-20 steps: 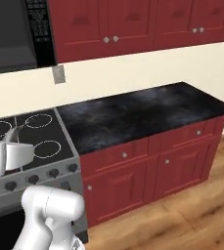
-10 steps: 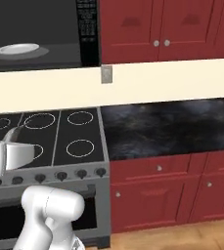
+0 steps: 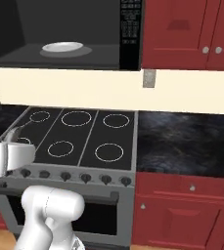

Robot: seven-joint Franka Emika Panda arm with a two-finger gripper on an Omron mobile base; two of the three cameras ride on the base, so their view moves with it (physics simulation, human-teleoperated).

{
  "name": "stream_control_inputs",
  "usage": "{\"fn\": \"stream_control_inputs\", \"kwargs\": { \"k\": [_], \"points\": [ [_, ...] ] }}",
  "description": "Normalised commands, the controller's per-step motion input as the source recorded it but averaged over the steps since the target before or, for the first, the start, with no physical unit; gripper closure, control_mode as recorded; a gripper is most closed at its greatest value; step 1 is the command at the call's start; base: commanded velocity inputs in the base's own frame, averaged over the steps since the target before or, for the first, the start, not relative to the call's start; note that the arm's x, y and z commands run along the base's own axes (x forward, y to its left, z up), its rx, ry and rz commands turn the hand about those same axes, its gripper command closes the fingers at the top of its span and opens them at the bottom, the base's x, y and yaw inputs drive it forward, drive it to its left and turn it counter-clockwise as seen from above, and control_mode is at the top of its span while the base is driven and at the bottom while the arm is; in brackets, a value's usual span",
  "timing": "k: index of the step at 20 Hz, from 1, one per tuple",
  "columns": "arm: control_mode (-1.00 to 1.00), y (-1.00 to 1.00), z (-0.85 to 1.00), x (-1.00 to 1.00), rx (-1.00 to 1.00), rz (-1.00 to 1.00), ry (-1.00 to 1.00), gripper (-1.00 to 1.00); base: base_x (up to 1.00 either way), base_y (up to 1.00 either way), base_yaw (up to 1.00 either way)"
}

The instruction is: Transport the fish from the fridge to the microwave and turn on the microwave.

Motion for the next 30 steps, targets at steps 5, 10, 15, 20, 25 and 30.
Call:
{"fn": "stream_control_inputs", "kwargs": {
  "k": [5,10,15,20,25,30],
  "points": [
    [1.0,0.0,0.0,0.0,0.0,0.0,0.0,1.0,0.23,0.35,0.33],
    [1.0,0.0,0.0,0.0,0.0,0.0,0.0,1.0,0.43,0.32,0.07],
    [1.0,0.0,0.0,0.0,0.0,0.0,0.0,1.0,0.14,0.35,0.0],
    [1.0,0.0,0.0,0.0,0.0,0.0,0.0,1.0,0.09,0.44,0.0],
    [1.0,0.0,0.0,0.0,0.0,0.0,0.0,1.0,0.3,0.26,0.0],
    [1.0,0.0,0.0,0.0,0.0,0.0,0.0,1.0,0.23,0.0,0.0]
  ]
}}
